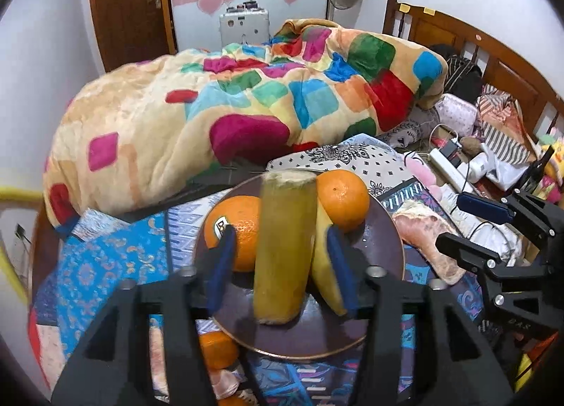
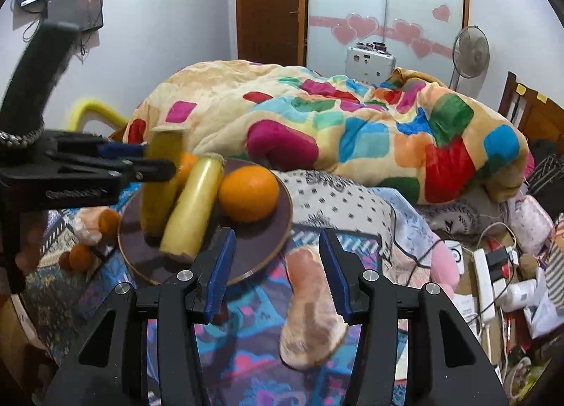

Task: Organize fruits
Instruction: 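Grasp a small tangerine with the left tool while the right tool grasps the pomelo segment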

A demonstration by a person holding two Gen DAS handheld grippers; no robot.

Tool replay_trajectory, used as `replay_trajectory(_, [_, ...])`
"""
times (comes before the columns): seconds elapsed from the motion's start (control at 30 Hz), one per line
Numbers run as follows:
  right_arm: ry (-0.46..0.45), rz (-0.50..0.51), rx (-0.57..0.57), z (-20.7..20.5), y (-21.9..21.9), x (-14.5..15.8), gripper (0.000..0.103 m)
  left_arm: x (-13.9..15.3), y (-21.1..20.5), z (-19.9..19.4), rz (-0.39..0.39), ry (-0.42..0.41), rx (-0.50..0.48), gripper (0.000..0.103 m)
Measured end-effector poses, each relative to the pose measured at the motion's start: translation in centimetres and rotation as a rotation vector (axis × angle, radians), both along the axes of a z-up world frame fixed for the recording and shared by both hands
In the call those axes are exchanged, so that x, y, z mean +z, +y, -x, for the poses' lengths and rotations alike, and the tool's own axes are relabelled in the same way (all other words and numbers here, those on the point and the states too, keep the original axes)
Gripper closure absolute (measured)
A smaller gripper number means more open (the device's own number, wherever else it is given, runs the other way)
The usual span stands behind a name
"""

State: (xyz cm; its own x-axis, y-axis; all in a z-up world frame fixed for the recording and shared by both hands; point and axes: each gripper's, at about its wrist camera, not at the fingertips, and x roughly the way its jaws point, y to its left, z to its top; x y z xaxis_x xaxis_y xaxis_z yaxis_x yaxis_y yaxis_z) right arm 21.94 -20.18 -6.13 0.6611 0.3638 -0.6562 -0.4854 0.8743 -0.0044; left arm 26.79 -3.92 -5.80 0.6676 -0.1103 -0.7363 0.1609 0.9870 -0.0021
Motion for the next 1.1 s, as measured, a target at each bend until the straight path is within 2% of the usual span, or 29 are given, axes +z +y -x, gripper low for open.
replay_trajectory(0.33, [0.021, 0.049, -0.022, 1.1, -1.4, -1.6, 0.055, 1.0, 2.3, 3.1, -0.007, -0.022, 0.024, 0.044])
replay_trajectory(0.5, [0.036, 0.045, -0.041, 1.7, -2.4, -1.8, 0.045, -0.2, 4.3, 4.4, 0.004, 0.020, 0.054, 0.044])
replay_trajectory(0.67, [0.057, 0.054, -0.057, 2.0, -3.0, -2.3, 0.045, -1.5, 5.8, 5.6, 0.011, 0.048, 0.066, 0.044])
replay_trajectory(0.97, [0.121, 0.108, -0.079, 0.7, -3.3, -4.5, 0.044, -4.6, 6.3, 6.7, -0.035, 0.089, 0.064, 0.044])
replay_trajectory(1.1, [0.167, 0.096, -0.077, -0.3, -3.4, -5.1, 0.038, -5.7, 6.4, 6.1, -0.025, 0.116, 0.055, 0.044])
